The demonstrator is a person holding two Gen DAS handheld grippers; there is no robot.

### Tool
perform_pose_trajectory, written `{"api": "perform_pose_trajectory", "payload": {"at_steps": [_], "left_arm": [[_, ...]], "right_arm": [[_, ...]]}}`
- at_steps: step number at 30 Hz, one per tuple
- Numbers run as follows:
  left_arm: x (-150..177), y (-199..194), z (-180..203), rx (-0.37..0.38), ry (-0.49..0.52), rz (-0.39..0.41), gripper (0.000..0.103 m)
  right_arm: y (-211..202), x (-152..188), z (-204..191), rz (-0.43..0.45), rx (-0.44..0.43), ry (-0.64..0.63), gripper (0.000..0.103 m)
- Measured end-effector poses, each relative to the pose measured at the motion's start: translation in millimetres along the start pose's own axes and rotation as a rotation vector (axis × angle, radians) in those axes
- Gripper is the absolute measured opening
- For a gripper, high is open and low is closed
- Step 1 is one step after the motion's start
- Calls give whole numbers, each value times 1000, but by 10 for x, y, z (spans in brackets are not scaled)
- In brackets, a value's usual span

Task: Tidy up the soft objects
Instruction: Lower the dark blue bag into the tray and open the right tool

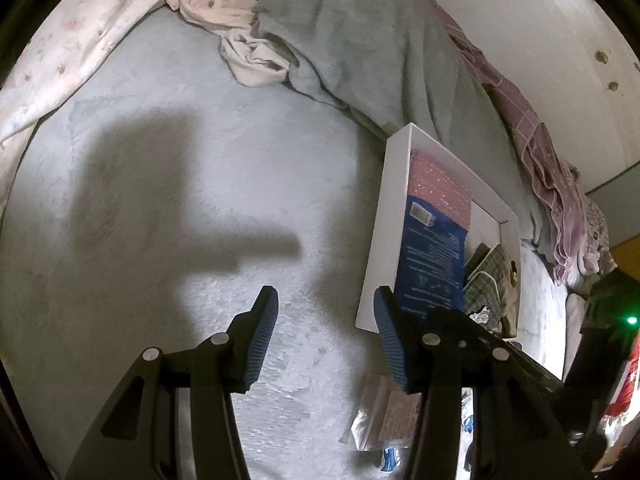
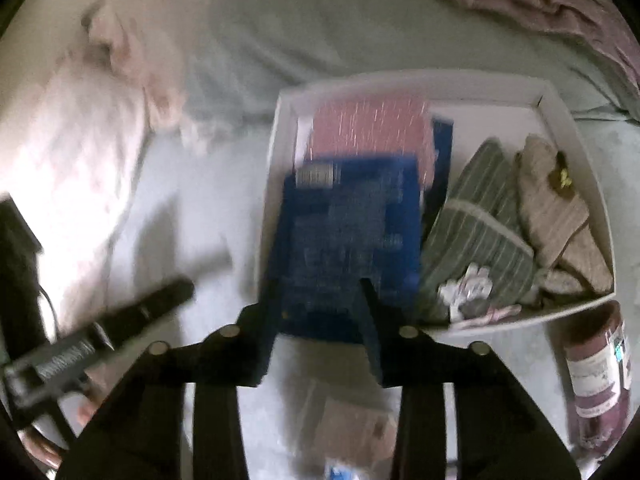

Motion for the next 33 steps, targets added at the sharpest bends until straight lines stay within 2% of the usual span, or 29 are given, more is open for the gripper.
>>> {"api": "perform_pose_trajectory", "payload": {"at_steps": [4, 7, 16, 19, 21, 25, 26, 29, 33], "left_arm": [[-1, -5, 4, 2, 3, 3, 49], [6, -22, -2, -9, 0, 1, 49], [50, -78, 150, -39, 48, -1, 49], [95, -98, 202, -83, 73, -29, 49], [123, -160, 230, -108, 86, -12, 49], [252, -305, 237, -116, 100, 31, 49], [274, -330, 253, -130, 118, 21, 49], [262, -432, 332, -144, 145, 77, 49], [295, -541, 474, -171, 219, 110, 49]], "right_arm": [[59, -29, 3, 39, 53, -27, 33], [83, -43, 19, 69, 59, -25, 33], [213, -130, 199, 124, 16, 42, 33], [177, -141, 296, 144, -29, 84, 33], [88, -137, 308, 143, -44, 90, 33], [-147, -90, 224, 94, -40, 62, 33], [-164, -63, 175, 61, -61, 47, 33], [-46, 14, 104, -40, -89, 17, 33], [91, 18, 140, -34, -20, 7, 33]]}}
Point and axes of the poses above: each gripper's, at about its wrist camera, not at the fingertips, and y roughly the way its jaws point, z to its right, x to its underside, the point moved 6 cm from there along y, roughly the way its jaws point, and after that the axes turned 1 degree about z, right-handed, at the moved point
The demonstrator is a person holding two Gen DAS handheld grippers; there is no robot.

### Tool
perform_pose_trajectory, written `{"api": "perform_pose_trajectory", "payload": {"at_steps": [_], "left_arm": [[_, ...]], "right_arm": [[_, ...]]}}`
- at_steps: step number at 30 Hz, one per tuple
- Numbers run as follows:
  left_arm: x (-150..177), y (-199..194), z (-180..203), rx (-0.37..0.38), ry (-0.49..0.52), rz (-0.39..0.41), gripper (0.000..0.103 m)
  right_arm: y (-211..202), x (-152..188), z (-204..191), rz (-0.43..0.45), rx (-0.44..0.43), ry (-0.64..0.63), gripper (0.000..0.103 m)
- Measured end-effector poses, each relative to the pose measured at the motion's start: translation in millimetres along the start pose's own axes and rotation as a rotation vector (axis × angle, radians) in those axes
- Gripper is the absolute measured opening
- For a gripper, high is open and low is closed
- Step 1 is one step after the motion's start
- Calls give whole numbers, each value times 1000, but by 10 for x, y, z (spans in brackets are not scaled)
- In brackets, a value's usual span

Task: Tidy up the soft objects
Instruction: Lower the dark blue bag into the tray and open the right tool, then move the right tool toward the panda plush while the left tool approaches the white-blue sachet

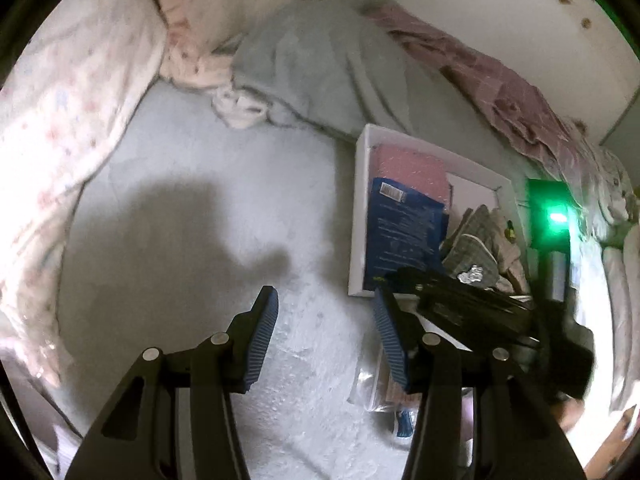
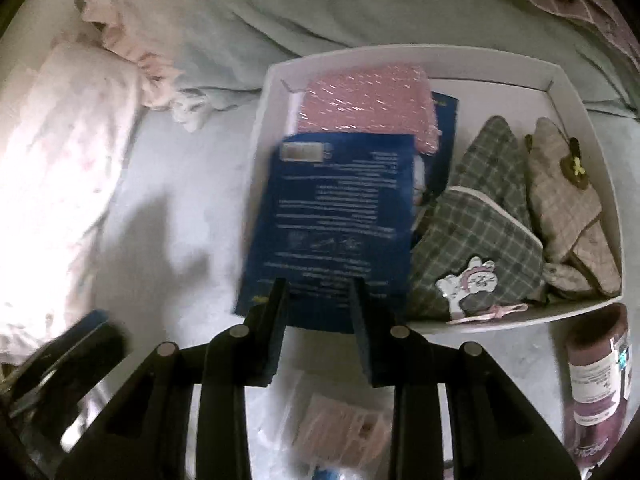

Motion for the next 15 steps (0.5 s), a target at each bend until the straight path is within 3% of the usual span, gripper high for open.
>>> {"api": "perform_pose_trajectory", "payload": {"at_steps": [7, 15], "left_arm": [[-18, -96, 26, -1, 10, 24, 50], [-7, -240, -4, 32, 3, 67, 50]], "right_arm": [[80, 8, 29, 28, -19, -6, 33], [117, 20, -156, 35, 93, -168, 33]]}}
Point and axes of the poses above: each gripper's, at about its wrist camera, not at the fingertips, and y roughly the way its jaws point, z to its right, x to its underside, the point moved 6 cm from there along y, roughly the way its jaws point, and after that the axes turned 1 degree about z, right-handed, at the moved point
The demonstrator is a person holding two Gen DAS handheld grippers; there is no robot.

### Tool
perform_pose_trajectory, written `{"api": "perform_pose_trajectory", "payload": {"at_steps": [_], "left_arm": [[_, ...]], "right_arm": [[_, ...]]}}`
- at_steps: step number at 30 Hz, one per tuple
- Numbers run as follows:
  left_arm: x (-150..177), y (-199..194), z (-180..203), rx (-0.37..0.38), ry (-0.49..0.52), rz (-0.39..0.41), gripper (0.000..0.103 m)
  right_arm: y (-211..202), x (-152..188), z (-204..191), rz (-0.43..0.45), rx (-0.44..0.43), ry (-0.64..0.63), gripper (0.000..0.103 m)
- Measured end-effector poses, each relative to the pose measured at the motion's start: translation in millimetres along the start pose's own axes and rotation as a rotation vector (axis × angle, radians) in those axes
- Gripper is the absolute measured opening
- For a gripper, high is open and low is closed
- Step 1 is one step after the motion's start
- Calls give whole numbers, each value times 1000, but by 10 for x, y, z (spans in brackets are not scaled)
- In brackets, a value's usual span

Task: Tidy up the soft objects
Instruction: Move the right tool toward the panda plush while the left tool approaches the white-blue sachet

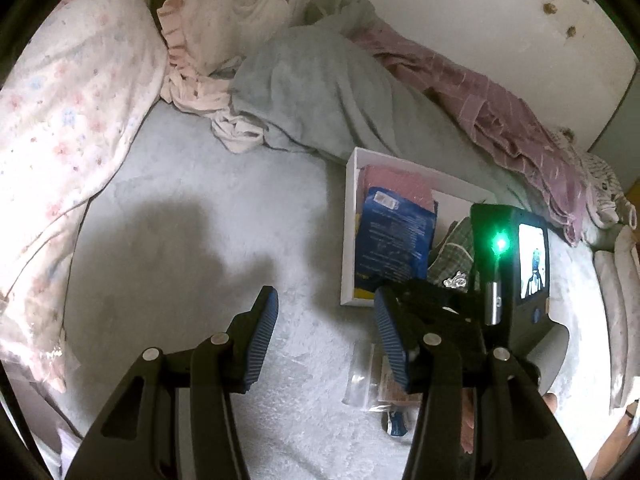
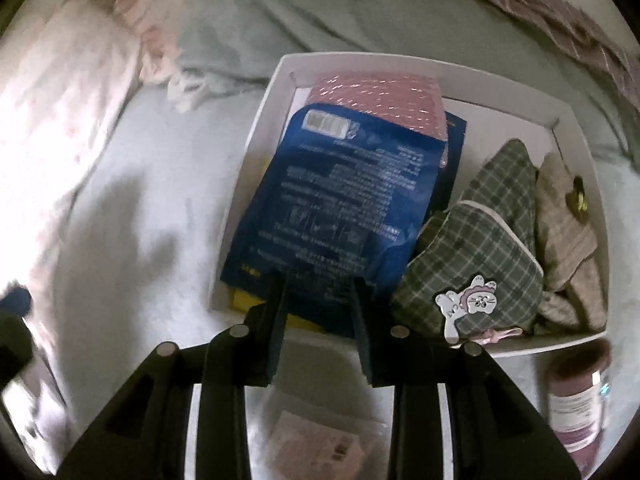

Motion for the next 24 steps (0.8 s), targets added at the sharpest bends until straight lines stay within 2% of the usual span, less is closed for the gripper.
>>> {"api": "perform_pose_trajectory", "payload": {"at_steps": [4, 9, 10, 13, 18, 22, 24], "left_arm": [[15, 55, -27, -4, 15, -17, 50], [62, 224, -66, -16, 12, -78, 50], [78, 271, -65, -10, 9, -99, 50], [122, 360, -53, -1, 0, -134, 50], [205, 529, 7, 58, -33, -216, 50], [232, 550, 92, 85, -29, -224, 50], [234, 564, 139, 95, -8, -223, 50]], "right_arm": [[-117, 5, 55, -8, -69, 15, 33], [-267, -16, 182, -3, -88, 51, 34], [-282, -5, 192, -8, -96, 60, 35], [-354, 10, 262, -20, -124, 109, 47], [-479, 124, 370, -49, -112, 134, 52], [-561, 225, 435, -78, -92, 155, 53], [-597, 231, 473, -67, -74, 167, 59]]}}
Point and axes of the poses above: each gripper's, at about its wrist camera, not at the fingertips, and y roughly the way its jaws point, z to its right, x to its underside, the point moved 6 cm from there along y, roughly the way its jaws point, and after that the axes turned 1 degree about z, right-handed, at the moved point
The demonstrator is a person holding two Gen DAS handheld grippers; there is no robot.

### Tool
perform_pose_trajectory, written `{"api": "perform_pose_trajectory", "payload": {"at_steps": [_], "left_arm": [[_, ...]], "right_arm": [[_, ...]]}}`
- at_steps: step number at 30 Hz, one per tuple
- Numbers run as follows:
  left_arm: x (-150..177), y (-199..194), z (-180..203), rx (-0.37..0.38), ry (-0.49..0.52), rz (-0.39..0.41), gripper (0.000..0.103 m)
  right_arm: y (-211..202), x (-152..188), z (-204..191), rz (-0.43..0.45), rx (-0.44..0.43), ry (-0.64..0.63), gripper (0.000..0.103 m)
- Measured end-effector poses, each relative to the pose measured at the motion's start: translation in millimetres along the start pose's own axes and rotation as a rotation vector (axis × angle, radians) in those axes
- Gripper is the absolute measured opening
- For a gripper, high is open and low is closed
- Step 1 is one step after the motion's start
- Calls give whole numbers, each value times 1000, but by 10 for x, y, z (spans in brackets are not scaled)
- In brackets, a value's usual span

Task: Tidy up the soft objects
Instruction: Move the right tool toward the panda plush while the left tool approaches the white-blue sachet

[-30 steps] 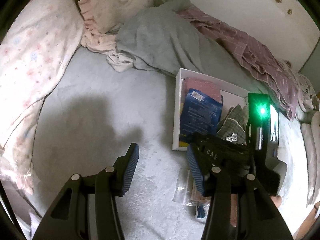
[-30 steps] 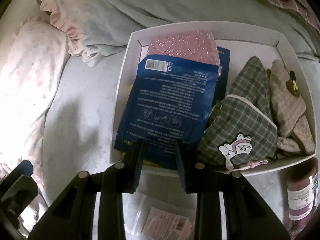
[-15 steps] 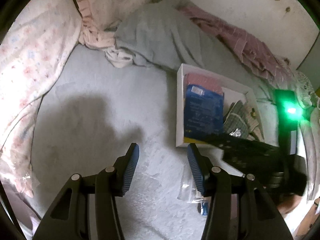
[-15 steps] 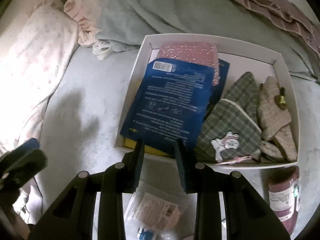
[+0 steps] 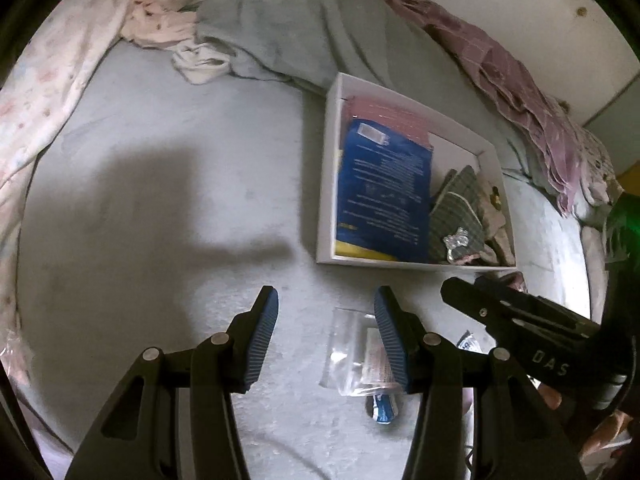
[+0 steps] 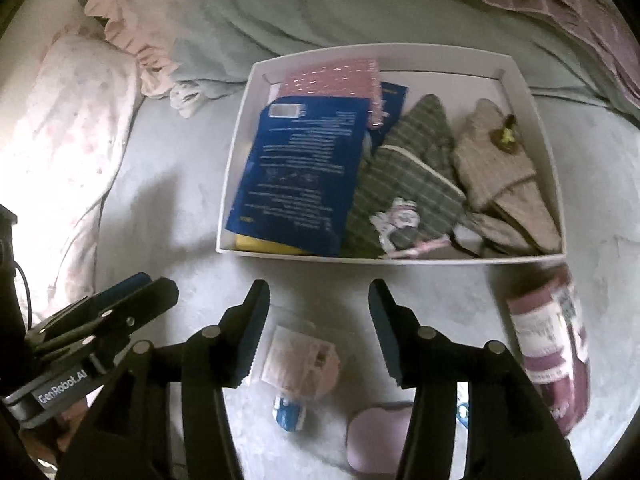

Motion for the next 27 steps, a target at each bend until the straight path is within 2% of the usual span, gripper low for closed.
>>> {"api": "perform_pose_trajectory", "payload": {"at_steps": [3, 6, 9, 11, 13, 16, 21, 25, 27], "left_arm": [[11, 41, 66, -12, 41, -7, 50], [20, 98, 133, -21, 81, -12, 50], [28, 150, 191, -18, 101, -24, 50], [30, 168, 242, -12, 110, -26, 50], [20, 165, 284, -9, 115, -11, 50], [28, 189, 405, -19, 136, 6, 50], [122, 243, 646, -80, 189, 14, 50], [346, 174, 789, -58, 263, 76, 50], [443, 154, 790, -42, 267, 98, 50]], "right_arm": [[-89, 15, 41, 36, 21, 9, 71], [-147, 63, 78, 78, 46, -13, 76], [-168, 227, 236, 140, 121, -36, 77], [-203, 432, 403, 225, 201, -55, 77], [-220, 645, 518, 279, 243, -89, 77], [-227, 1021, 665, 339, 232, -124, 77], [-302, 1335, 864, 411, 203, -78, 77], [-455, 1540, 947, 436, 227, -107, 78], [-530, 1647, 973, 440, 240, -99, 80]]}}
Point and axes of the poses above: each gripper's, at about its wrist camera, not at the fingertips, and y roughly the way its jaws point, z to its right, x to its underside, the point moved 6 cm from there along y, roughly the way its jaws point, and after that the axes turned 1 degree about z, right-handed, at the moved point
